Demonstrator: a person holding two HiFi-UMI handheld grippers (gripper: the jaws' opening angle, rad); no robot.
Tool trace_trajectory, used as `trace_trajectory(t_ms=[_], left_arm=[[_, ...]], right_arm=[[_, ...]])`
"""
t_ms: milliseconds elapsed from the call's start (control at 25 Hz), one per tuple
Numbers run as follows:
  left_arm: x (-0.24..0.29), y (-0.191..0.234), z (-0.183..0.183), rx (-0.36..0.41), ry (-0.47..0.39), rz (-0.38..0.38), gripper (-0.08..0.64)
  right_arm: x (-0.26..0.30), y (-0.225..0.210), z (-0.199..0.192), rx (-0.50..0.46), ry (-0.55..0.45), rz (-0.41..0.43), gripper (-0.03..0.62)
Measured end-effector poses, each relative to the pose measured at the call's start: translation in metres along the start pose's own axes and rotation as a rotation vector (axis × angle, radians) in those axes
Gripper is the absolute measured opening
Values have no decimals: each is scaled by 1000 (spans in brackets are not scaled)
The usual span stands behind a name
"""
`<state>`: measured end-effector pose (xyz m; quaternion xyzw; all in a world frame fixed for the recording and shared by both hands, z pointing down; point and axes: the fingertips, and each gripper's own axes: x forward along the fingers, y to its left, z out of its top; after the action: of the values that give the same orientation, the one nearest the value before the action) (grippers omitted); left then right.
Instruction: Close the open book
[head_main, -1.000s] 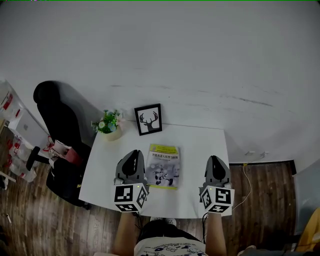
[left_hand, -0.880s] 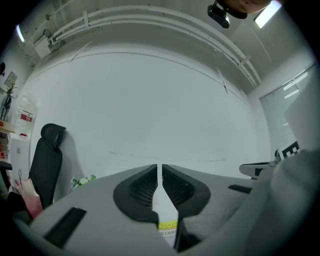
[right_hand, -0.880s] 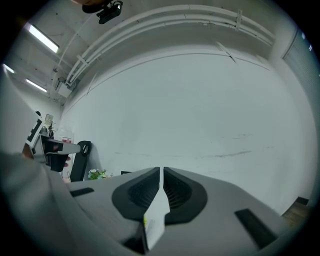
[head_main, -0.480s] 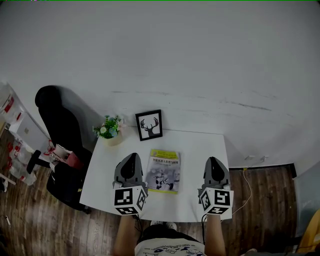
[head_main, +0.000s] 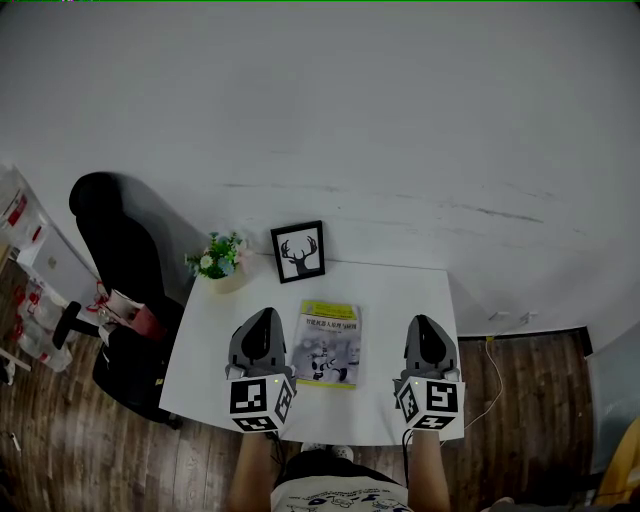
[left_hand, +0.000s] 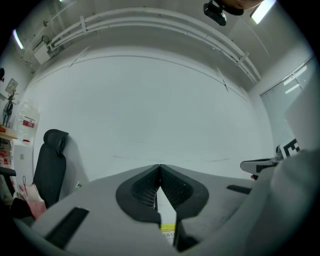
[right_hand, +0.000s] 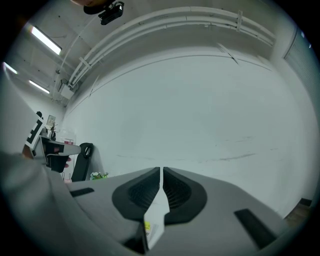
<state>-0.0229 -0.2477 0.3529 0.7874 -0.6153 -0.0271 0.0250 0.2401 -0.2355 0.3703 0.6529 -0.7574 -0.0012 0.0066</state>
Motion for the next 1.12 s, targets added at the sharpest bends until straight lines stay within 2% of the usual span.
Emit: trace_trajectory(t_ms=[1120], left_arm=[[2, -5, 0, 3, 2, -19, 23]], right_arm=[[-1, 1, 1, 0, 5, -4, 29]])
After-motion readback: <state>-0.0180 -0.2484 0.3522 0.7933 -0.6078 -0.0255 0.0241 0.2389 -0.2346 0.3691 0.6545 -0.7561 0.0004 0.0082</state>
